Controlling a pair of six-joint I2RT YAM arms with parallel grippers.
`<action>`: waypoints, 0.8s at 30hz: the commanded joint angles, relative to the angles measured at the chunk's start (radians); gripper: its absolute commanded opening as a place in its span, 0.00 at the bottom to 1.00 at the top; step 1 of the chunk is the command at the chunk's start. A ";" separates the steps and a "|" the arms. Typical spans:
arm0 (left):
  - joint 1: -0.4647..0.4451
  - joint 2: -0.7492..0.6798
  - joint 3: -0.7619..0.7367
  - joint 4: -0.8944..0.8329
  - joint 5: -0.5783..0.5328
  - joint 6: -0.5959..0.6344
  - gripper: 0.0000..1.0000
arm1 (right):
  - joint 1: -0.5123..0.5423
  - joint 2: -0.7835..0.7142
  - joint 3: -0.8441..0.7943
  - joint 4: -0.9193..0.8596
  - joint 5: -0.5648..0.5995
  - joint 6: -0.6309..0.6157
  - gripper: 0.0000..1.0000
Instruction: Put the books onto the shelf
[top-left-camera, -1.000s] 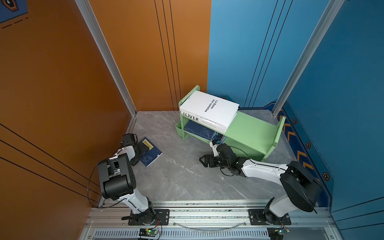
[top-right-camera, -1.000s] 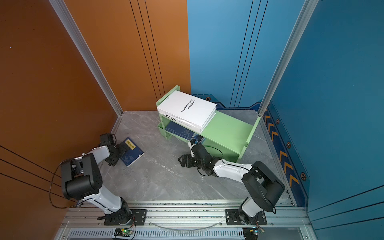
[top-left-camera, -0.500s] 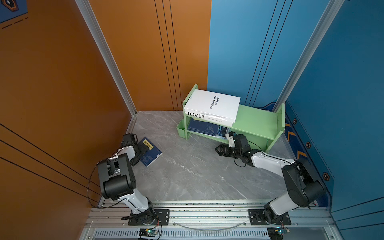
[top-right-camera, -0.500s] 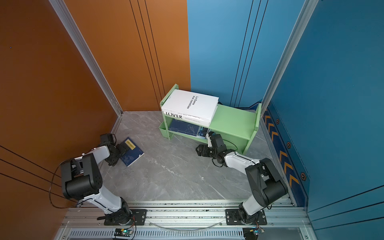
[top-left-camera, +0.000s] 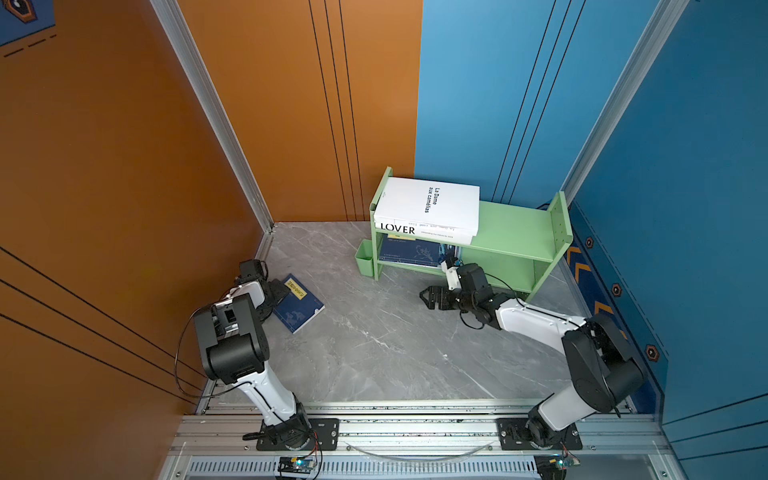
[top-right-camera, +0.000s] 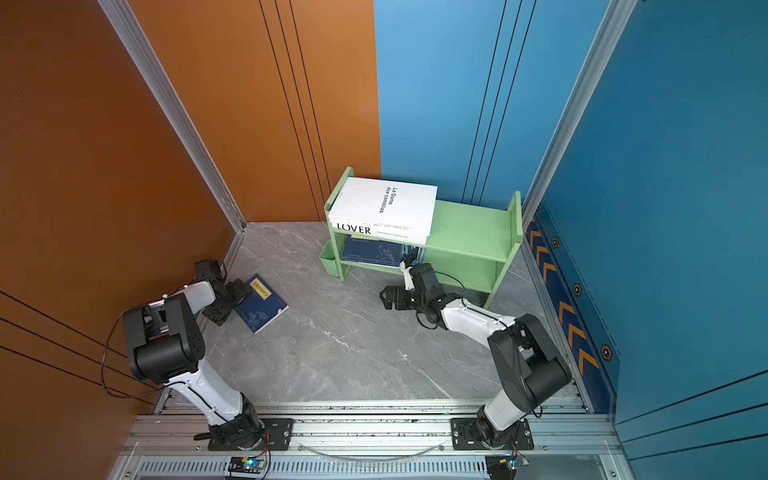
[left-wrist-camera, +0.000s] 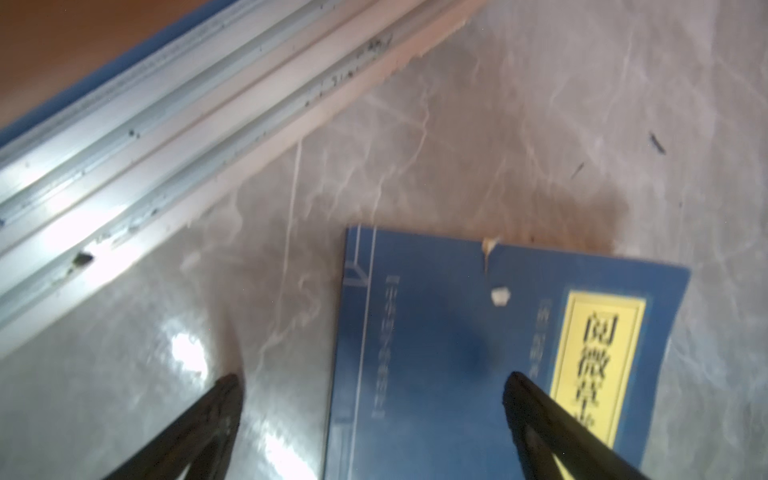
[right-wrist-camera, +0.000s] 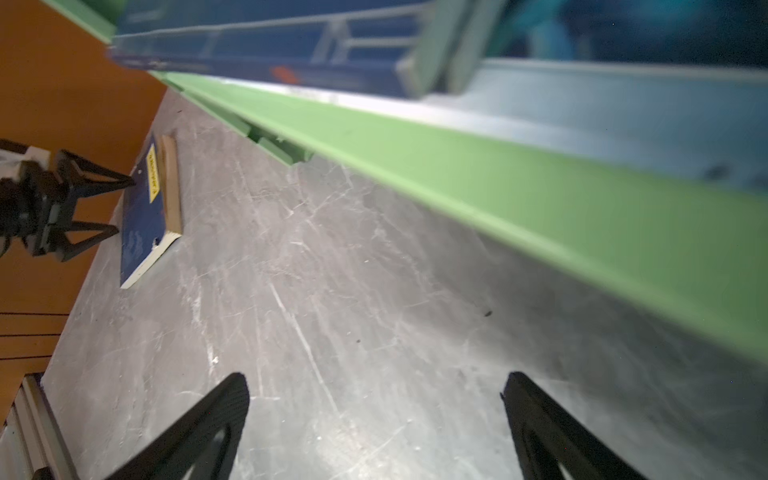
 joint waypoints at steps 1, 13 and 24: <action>-0.016 0.099 0.069 -0.098 0.043 0.046 0.97 | 0.050 -0.078 -0.041 -0.005 0.141 0.040 1.00; -0.233 0.144 0.141 -0.102 0.160 0.124 0.95 | 0.109 -0.220 -0.113 -0.053 0.253 0.091 1.00; -0.565 -0.070 -0.250 0.218 0.149 -0.152 0.93 | 0.228 -0.122 -0.143 0.010 0.382 0.282 0.98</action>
